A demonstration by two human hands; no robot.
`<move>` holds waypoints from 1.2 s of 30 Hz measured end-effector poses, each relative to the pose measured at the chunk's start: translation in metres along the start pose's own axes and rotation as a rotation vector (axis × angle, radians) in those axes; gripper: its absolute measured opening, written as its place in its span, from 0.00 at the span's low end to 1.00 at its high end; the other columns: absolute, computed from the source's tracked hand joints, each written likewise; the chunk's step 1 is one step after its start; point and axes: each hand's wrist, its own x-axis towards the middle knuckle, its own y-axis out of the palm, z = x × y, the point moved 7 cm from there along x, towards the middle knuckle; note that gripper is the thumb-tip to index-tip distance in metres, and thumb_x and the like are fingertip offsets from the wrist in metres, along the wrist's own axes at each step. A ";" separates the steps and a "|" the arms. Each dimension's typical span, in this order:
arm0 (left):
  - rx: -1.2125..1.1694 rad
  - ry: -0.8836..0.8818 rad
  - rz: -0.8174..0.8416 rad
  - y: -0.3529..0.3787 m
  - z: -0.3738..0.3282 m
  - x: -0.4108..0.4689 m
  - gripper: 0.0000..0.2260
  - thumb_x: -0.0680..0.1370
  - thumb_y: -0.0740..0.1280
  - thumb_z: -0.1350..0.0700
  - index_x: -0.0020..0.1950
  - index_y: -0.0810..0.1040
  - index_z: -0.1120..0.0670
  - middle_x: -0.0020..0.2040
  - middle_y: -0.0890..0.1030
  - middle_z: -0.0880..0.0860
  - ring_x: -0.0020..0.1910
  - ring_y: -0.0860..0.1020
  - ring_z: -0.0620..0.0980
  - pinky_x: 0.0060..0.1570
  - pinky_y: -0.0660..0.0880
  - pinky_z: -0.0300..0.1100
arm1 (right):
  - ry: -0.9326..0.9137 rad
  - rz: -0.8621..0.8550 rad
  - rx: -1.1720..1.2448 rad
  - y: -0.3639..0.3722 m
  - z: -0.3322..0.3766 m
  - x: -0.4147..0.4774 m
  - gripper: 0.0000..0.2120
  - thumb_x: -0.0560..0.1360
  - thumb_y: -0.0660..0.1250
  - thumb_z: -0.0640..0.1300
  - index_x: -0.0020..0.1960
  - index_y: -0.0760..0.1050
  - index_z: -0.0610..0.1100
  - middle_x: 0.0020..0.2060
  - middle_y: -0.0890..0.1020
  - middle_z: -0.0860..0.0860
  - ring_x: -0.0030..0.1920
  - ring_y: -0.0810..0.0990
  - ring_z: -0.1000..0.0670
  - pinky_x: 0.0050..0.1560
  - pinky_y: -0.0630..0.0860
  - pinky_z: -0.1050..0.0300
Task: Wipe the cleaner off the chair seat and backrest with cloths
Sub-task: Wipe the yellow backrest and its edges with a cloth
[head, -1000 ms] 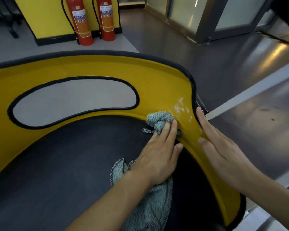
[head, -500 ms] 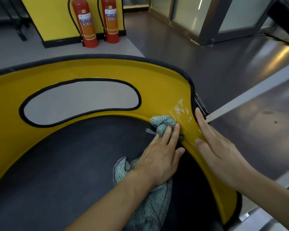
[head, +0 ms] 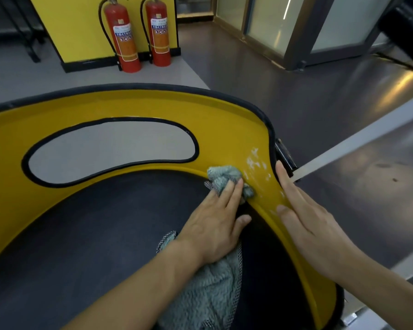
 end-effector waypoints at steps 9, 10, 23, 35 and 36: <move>0.025 0.082 -0.417 -0.093 0.000 0.024 0.29 0.87 0.50 0.45 0.83 0.42 0.55 0.82 0.51 0.57 0.76 0.56 0.57 0.76 0.55 0.52 | 0.012 0.011 -0.014 0.001 -0.001 -0.001 0.30 0.82 0.49 0.56 0.76 0.35 0.72 0.63 0.49 0.82 0.64 0.53 0.75 0.60 0.47 0.83; 0.013 0.085 -0.405 -0.093 -0.003 0.025 0.29 0.87 0.50 0.45 0.83 0.41 0.54 0.83 0.50 0.56 0.78 0.56 0.57 0.77 0.55 0.52 | 0.012 0.006 -0.011 0.000 0.000 -0.001 0.30 0.81 0.49 0.57 0.76 0.35 0.72 0.63 0.49 0.82 0.64 0.53 0.75 0.62 0.49 0.80; -0.062 -0.020 -0.071 -0.029 0.003 0.008 0.30 0.86 0.47 0.42 0.82 0.35 0.50 0.83 0.42 0.52 0.81 0.41 0.51 0.78 0.36 0.43 | 0.013 -0.011 0.007 -0.001 0.003 -0.002 0.30 0.82 0.51 0.54 0.77 0.38 0.70 0.65 0.56 0.78 0.61 0.57 0.76 0.59 0.53 0.80; -0.117 -0.065 0.049 0.008 0.003 0.001 0.30 0.85 0.44 0.38 0.82 0.36 0.48 0.83 0.41 0.48 0.81 0.40 0.45 0.77 0.36 0.40 | -0.005 0.005 0.025 0.000 0.001 -0.001 0.31 0.83 0.51 0.53 0.77 0.38 0.71 0.61 0.52 0.82 0.59 0.57 0.72 0.64 0.59 0.63; -0.106 -0.072 0.074 0.015 0.006 0.002 0.30 0.84 0.43 0.38 0.82 0.35 0.48 0.83 0.41 0.48 0.81 0.40 0.44 0.78 0.37 0.42 | -0.003 -0.003 0.033 -0.001 0.000 -0.001 0.31 0.83 0.51 0.53 0.77 0.38 0.71 0.62 0.56 0.79 0.59 0.58 0.71 0.63 0.60 0.62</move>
